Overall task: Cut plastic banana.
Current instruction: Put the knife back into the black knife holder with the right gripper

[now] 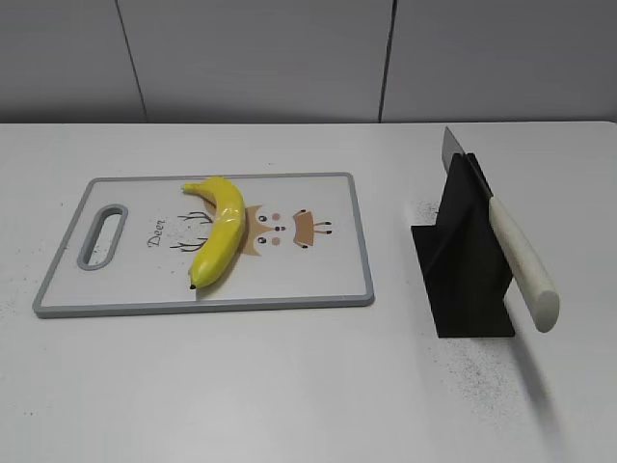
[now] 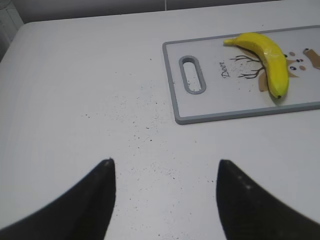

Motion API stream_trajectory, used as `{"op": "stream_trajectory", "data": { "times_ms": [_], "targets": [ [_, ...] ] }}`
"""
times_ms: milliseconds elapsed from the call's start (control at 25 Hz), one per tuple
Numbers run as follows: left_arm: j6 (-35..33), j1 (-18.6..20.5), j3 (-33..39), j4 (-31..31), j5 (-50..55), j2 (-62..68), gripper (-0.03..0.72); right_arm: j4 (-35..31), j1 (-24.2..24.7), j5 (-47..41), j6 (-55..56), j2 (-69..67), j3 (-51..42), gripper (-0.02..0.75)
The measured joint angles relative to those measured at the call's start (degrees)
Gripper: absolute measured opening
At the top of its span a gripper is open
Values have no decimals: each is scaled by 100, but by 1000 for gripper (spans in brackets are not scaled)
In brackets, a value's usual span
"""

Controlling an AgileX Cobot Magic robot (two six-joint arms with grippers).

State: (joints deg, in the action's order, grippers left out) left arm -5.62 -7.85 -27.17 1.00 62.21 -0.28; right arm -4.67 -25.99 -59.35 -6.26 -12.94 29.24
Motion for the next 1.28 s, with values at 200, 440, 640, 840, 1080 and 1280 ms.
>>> {"op": "stream_trajectory", "data": {
  "times_ms": [200, 440, 640, 840, 1080, 1280],
  "targets": [
    [0, 0, 0, 0, 0, 0, 595, -6, 0, -6, 0, 493, 0, 581],
    [0, 0, 0, 0, 0, 0, 591, -21, 140, -11, 0, 1242, 0, 581],
    [0, 0, 0, -1, -1, 0, 588, -21, 911, -24, 0, 1325, 0, 580],
    [0, 0, 0, -1, -1, 0, 586, -21, 1615, -24, 0, 1325, 0, 580],
    [0, 0, 0, -1, -1, 0, 585, -21, 2030, -24, 0, 1325, 0, 580],
    [0, 0, 30, -1, 5, 0, 585, -21, 2032, -24, 0, 1329, 0, 580]
  ]
}}
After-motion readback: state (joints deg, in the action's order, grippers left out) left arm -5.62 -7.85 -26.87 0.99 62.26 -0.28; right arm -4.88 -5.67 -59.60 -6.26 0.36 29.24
